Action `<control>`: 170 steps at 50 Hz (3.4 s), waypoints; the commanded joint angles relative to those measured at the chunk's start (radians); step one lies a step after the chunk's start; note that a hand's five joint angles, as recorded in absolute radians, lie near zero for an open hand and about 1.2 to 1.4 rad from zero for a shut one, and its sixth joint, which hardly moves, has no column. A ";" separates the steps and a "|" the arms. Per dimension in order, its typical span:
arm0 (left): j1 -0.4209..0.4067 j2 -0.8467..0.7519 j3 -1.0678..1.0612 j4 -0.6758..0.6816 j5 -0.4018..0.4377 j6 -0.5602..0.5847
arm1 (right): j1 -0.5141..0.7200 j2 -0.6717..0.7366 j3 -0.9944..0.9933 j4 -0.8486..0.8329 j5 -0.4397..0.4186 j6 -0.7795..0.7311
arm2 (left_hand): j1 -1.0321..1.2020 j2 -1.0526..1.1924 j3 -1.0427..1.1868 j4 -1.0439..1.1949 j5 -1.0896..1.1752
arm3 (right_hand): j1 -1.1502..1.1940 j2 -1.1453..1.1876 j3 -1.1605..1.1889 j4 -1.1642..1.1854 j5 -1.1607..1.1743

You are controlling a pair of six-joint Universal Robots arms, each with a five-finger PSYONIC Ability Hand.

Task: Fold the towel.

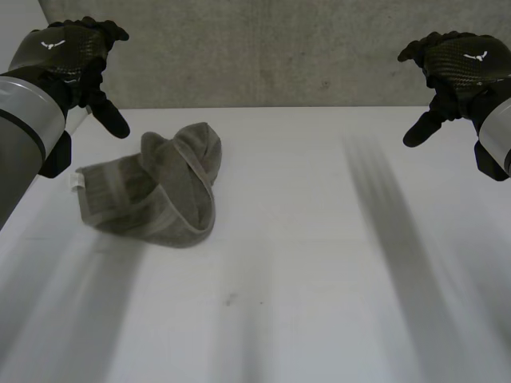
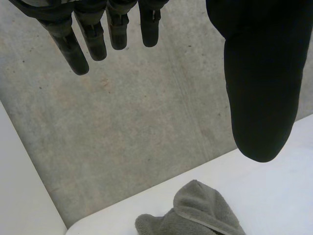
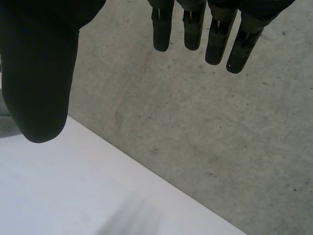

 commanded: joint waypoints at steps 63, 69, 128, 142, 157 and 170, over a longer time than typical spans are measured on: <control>-0.235 -0.584 0.210 0.215 0.148 0.232 | 0.024 0.222 0.028 0.004 -0.017 -0.179 | 1.215 1.223 1.221 1.222 1.194 | -0.046 -0.054 -0.037 -0.055 -0.057; -0.338 -0.538 0.097 0.130 0.208 0.173 | 0.022 0.214 0.017 0.006 -0.018 -0.183 | 1.215 1.223 1.221 1.222 1.194 | -0.046 -0.054 -0.037 -0.055 -0.057; 0.031 -0.098 -0.444 0.106 0.365 0.441 | 0.203 0.593 -0.079 -0.151 -0.325 -0.794 | 0.872 0.880 0.878 0.879 0.851 | 0.114 0.106 0.122 0.104 0.103; 0.033 -0.098 -0.453 0.104 0.365 0.440 | 0.203 0.696 -0.107 -0.334 -0.322 -0.921 | 0.746 0.754 0.752 0.753 0.725 | 0.697 0.689 0.705 0.687 0.685; 0.030 -0.058 -0.430 0.112 0.362 0.400 | 0.168 0.448 -0.075 -0.338 -0.233 -0.736 | 0.253 0.261 0.260 0.260 0.232 | 1.176 1.168 1.184 1.166 1.165; 0.034 -0.042 -0.462 0.149 0.362 0.362 | -0.005 0.263 -0.009 0.167 -0.167 -0.639 | 0.173 0.181 0.180 0.180 0.152 | 1.176 1.168 1.184 1.166 1.165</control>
